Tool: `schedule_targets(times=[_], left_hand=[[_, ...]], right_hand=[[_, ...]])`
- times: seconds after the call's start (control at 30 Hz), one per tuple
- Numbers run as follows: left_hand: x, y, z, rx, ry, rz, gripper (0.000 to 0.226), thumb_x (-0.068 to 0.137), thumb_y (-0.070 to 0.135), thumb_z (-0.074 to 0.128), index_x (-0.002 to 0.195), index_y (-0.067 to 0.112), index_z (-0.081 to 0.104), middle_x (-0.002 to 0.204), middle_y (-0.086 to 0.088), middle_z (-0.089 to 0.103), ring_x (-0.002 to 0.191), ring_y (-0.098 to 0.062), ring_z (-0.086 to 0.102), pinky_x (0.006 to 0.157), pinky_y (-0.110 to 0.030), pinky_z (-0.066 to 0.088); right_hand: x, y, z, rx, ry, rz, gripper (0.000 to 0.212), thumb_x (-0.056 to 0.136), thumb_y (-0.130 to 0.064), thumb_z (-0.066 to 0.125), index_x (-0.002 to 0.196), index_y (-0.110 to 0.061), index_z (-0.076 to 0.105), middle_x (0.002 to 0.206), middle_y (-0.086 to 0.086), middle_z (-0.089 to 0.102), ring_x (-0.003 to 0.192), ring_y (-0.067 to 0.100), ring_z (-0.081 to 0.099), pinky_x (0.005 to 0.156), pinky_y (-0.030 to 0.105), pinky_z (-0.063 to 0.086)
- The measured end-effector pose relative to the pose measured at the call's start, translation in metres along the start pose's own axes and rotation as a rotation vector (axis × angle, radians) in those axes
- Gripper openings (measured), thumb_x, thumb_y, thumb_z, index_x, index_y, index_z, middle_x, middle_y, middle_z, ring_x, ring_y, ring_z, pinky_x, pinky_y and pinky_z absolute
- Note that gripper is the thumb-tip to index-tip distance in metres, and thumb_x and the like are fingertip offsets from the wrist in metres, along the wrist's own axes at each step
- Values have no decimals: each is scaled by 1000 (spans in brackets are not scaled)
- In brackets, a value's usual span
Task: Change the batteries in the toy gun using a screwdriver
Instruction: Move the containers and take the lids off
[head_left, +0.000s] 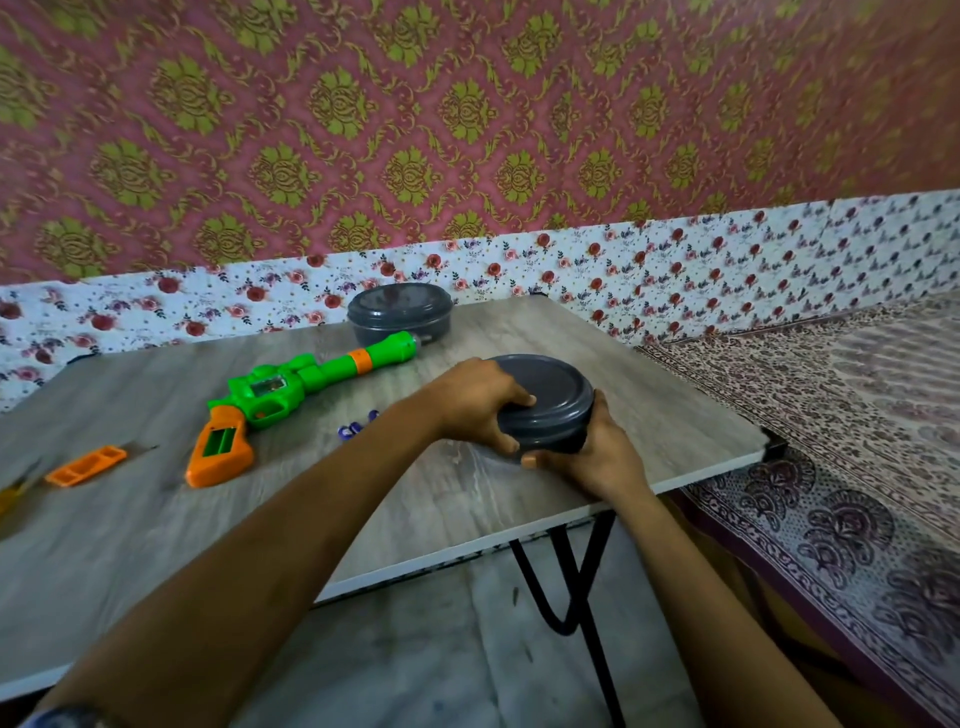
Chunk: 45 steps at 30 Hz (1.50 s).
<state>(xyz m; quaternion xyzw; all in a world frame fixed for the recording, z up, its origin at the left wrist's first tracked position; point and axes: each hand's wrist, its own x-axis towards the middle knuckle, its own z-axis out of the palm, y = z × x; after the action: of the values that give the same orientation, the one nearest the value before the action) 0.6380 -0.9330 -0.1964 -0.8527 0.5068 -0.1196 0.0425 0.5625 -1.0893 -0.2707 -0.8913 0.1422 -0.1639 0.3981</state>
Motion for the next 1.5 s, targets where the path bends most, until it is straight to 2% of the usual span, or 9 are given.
schedule_targets(times=[0.43, 0.6, 0.77, 0.93, 1.1, 1.2, 1.33, 1.43, 1.5], left_hand=[[20, 4, -19, 4, -35, 68, 42, 73, 48, 61, 100, 18, 72, 78, -2, 69, 63, -14, 49, 55, -23, 32], [16, -7, -30, -159, -6, 0, 51, 70, 47, 55, 105, 13, 71, 87, -6, 71, 74, -18, 60, 68, -31, 45], [21, -38, -38, -648, 378, -299, 27, 85, 16, 68, 110, 7, 69, 97, -11, 71, 87, -21, 65, 81, -35, 56], [47, -55, -21, -989, 627, -596, 31, 85, 18, 70, 112, 6, 67, 98, -5, 66, 94, -19, 62, 89, -38, 54], [74, -72, 18, -1384, 788, -938, 40, 80, 26, 74, 111, 2, 66, 105, -13, 69, 100, -27, 65, 91, -40, 54], [82, -76, 40, -1637, 846, -1072, 36, 84, 20, 71, 110, -3, 62, 105, -14, 67, 91, -26, 66, 81, -34, 56], [83, -80, 64, -1727, 773, -1151, 14, 87, 9, 66, 93, 4, 55, 98, -14, 64, 68, -19, 62, 64, -26, 58], [82, -85, 68, -1659, 657, -1168, 20, 87, 2, 63, 106, 1, 56, 95, -16, 61, 66, -19, 61, 40, -21, 52], [80, -86, 72, -1530, 574, -1195, 11, 85, -2, 63, 95, -4, 57, 80, -14, 60, 54, -16, 60, 36, -21, 48]], right_hand=[[5, 13, -13, 47, -101, -44, 116, 54, -37, 86, 144, -21, 15, 131, 7, 55, 117, 28, 54, 97, 40, 46], [3, 13, -12, -10, -87, -57, 117, 55, -45, 84, 145, -21, 13, 138, 5, 50, 121, 26, 51, 95, 36, 43], [0, 12, -12, -31, -101, -47, 130, 57, -55, 78, 148, -20, -7, 155, 3, 23, 139, 24, 31, 109, 42, 31], [-1, 12, -12, -38, -95, -72, 124, 60, -61, 73, 148, -23, -6, 155, 1, 25, 137, 24, 34, 108, 41, 32], [2, 15, -6, -131, -35, -92, 124, 58, -71, 67, 149, -23, -1, 152, 0, 32, 134, 22, 40, 104, 40, 38], [3, 16, -4, -156, -8, -100, 125, 56, -74, 65, 149, -23, 0, 152, 0, 32, 133, 20, 41, 103, 38, 39], [5, 17, -3, -172, -4, -106, 124, 56, -77, 63, 149, -23, 0, 151, 1, 33, 131, 21, 43, 102, 38, 40], [6, 18, -2, -178, 5, -115, 123, 56, -79, 61, 149, -25, 1, 149, 0, 37, 128, 19, 46, 99, 37, 43], [7, 17, -2, -181, 7, -114, 124, 54, -82, 59, 148, -26, 1, 148, -2, 38, 127, 19, 47, 98, 37, 44]])
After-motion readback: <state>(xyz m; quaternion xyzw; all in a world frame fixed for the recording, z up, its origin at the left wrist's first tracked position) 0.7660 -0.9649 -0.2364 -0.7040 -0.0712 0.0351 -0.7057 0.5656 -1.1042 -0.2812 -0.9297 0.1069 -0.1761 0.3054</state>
